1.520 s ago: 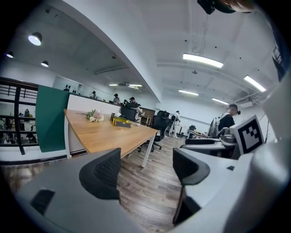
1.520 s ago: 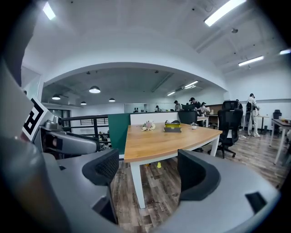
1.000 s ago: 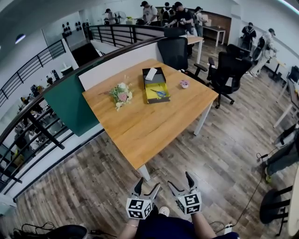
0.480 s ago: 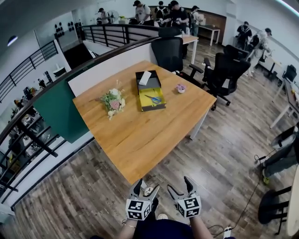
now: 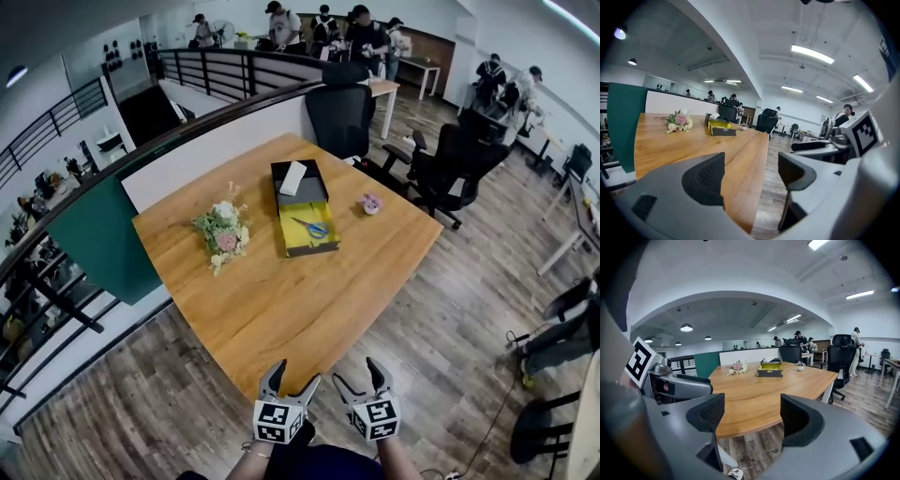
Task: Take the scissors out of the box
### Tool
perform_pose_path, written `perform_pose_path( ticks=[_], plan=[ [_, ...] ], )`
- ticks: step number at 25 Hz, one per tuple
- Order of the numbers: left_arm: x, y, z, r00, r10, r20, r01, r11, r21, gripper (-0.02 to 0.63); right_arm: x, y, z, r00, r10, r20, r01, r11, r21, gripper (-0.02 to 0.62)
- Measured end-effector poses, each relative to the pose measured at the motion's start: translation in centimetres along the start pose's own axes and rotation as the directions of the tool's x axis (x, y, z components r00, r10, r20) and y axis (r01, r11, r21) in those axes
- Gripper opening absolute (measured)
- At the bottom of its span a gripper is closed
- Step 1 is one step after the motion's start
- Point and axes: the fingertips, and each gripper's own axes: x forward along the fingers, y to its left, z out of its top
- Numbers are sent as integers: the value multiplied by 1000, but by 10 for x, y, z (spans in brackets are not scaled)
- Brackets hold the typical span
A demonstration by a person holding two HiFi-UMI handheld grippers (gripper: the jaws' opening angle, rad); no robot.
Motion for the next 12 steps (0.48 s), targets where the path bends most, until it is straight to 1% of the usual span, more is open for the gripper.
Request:
perform_pose_path(
  ticks=[5,12],
  plan=[
    [27,24,22,1000,-17,11,17,1000,11,355,32,-5,14,1000,-15,-10,15,1000,-4,365],
    [53,43,29,998,-57,-1,57,998,28,356,65,-14,32,999,-42,-7,42,999,-8,364]
  ],
)
